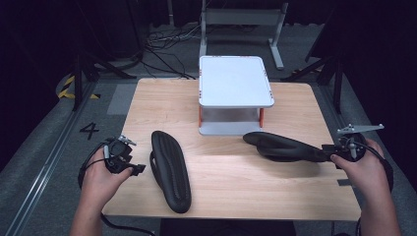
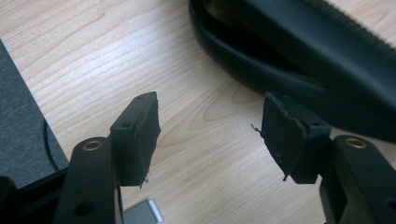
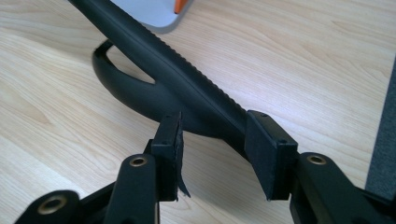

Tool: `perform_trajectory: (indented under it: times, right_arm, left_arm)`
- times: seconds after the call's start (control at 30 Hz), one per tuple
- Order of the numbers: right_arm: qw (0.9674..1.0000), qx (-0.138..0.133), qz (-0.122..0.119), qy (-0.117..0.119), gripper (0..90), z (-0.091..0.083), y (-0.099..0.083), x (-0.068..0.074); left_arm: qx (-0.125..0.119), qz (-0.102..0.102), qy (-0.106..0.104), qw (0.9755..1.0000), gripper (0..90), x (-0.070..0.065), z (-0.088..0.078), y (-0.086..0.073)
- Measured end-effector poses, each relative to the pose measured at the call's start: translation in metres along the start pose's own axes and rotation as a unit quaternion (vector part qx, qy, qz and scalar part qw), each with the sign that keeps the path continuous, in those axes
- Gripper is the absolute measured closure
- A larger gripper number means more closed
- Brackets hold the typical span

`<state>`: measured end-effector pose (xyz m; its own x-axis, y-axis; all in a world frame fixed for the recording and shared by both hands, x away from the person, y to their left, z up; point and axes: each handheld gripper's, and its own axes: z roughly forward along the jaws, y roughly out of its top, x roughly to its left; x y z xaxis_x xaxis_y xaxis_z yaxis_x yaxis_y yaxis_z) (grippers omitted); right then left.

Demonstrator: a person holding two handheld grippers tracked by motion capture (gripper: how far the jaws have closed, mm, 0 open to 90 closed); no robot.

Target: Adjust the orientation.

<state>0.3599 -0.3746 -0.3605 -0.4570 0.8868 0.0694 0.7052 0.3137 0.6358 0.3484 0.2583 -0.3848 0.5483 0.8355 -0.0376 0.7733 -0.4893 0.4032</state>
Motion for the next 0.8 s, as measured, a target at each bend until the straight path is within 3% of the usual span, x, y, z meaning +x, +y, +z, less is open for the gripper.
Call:
perform_trajectory:
  times: [0.13,0.2,0.37,0.67,0.8]
  right_arm:
    - [1.0000,-0.007,0.000,0.003,57.9,0.000,0.001,0.003]
    - [1.0000,-0.006,-0.001,0.005,58.0,0.000,0.002,0.003]
    - [0.9999,-0.007,0.000,0.009,59.5,0.001,0.003,0.007]
    - [0.9999,-0.011,-0.002,0.005,59.9,0.000,0.001,0.010]
    - [0.9999,-0.011,-0.004,0.004,59.8,-0.001,0.000,0.010]
  left_arm:
    - [-0.005,0.008,-0.005,0.9999,54.6,-0.003,0.000,0.001]
    - [0.000,0.017,-0.011,0.9998,66.6,-0.006,0.002,0.003]
    - [0.010,0.036,0.001,0.9993,89.9,-0.013,0.008,0.008]
    - [0.041,0.061,-0.014,0.9972,90.0,-0.021,0.015,0.016]
    - [0.042,0.071,-0.019,0.9964,90.0,-0.027,0.014,0.019]
